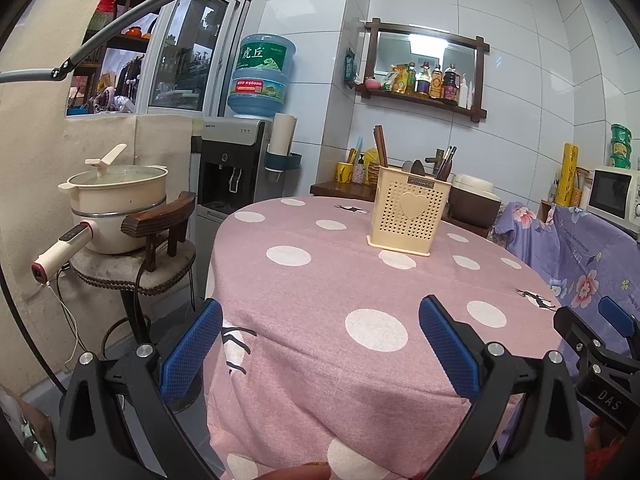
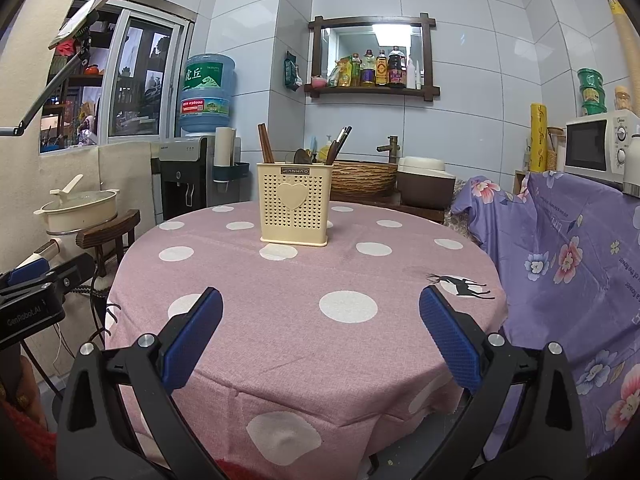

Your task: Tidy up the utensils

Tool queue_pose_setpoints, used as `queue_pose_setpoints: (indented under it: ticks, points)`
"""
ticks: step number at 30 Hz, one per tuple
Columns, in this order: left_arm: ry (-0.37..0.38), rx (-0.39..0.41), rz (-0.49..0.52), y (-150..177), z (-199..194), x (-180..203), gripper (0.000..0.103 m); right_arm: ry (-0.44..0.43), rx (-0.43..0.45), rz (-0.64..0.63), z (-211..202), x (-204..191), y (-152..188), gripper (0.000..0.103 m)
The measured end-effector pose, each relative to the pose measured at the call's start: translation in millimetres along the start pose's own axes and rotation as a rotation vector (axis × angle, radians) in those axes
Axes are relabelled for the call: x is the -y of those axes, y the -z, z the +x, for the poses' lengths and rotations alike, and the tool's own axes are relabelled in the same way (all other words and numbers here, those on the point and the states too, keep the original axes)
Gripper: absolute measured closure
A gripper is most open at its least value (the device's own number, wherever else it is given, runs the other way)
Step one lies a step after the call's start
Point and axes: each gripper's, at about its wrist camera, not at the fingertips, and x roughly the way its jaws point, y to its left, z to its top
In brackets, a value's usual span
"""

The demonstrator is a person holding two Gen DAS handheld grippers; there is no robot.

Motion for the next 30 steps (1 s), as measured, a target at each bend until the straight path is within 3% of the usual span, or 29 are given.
queue_pose_setpoints:
  ticks: [30]
  points:
    - [-0.032, -0.023, -0.008, 2.4, 0.8, -0.9, 0.005, -0.003, -0.006, 0.001, 0.6, 1.0, 3.5, 0.006]
